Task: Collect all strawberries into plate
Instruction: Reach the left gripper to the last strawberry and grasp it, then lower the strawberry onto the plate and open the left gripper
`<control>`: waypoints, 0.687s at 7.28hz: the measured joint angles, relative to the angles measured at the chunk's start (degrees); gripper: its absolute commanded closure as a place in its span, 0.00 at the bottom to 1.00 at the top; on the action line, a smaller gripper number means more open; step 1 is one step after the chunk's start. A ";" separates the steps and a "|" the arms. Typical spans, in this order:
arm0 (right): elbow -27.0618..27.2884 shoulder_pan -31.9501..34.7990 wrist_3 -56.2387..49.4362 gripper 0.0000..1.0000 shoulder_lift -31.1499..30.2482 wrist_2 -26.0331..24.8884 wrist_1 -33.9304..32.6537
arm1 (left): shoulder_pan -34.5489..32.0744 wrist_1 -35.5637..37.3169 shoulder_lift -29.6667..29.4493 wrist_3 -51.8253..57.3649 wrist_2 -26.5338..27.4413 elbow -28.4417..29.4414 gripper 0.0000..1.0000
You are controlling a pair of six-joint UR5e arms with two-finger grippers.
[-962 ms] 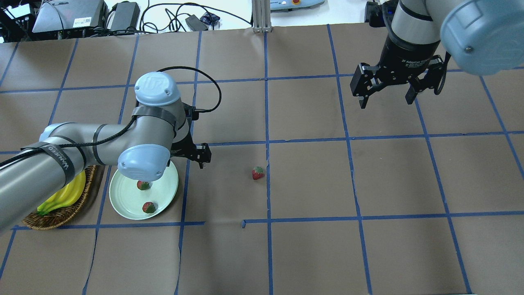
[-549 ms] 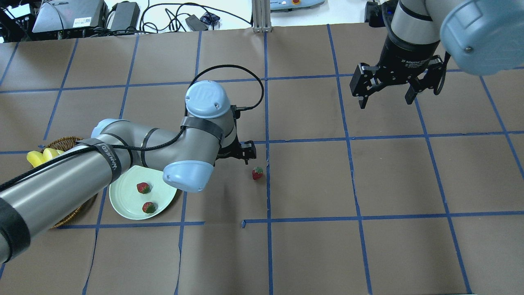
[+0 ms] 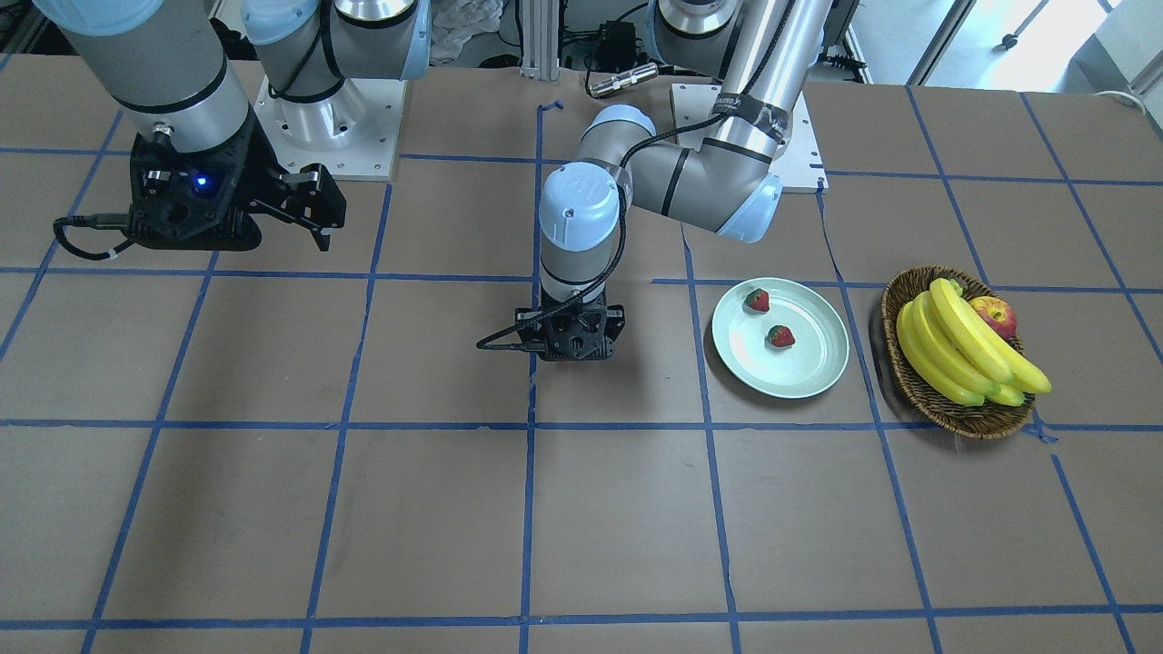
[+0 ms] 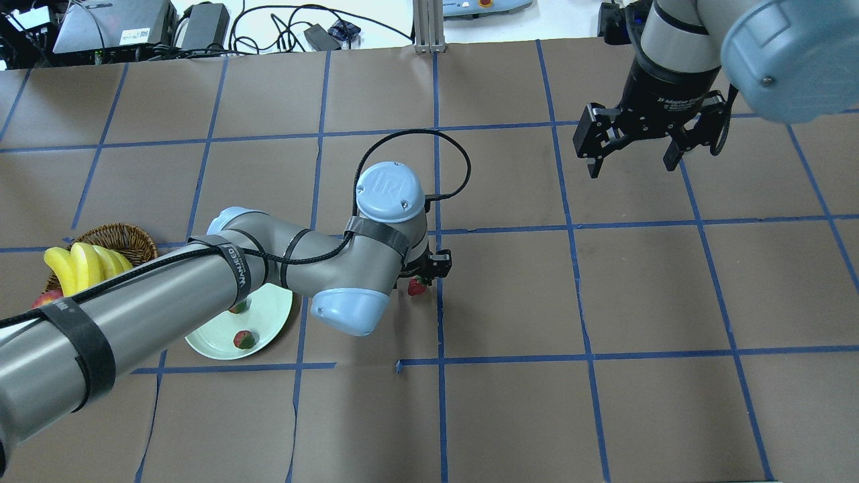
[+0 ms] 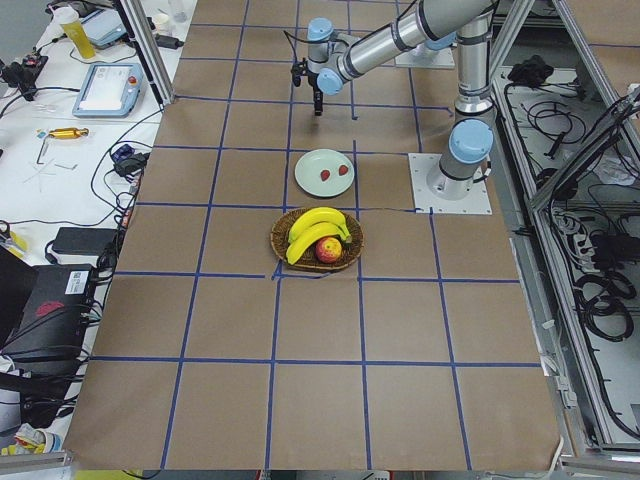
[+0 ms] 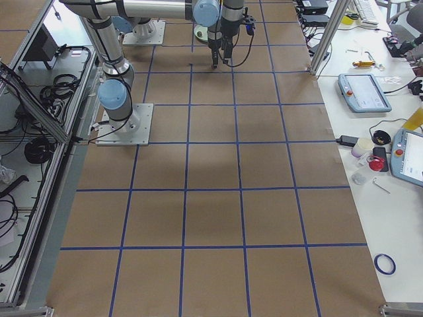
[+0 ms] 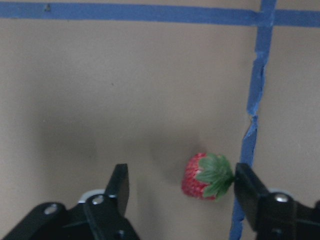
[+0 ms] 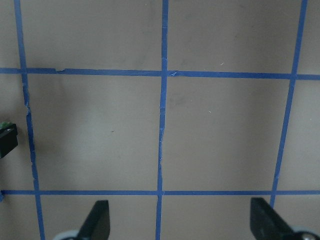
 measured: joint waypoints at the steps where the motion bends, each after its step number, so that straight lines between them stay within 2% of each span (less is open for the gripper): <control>1: 0.00 0.00 -0.02 0.00 0.00 -0.03 0.00 | -0.30 0.06 -0.31 0.09 0.03 0.03 0.92; 3: 0.00 0.00 -0.08 0.00 0.05 -0.17 -0.01 | -0.10 -0.53 0.41 3.03 0.58 0.39 0.92; 5: 0.00 0.00 -0.09 0.00 0.08 -0.27 -0.06 | 5.46 -5.48 3.30 11.12 2.91 1.00 0.90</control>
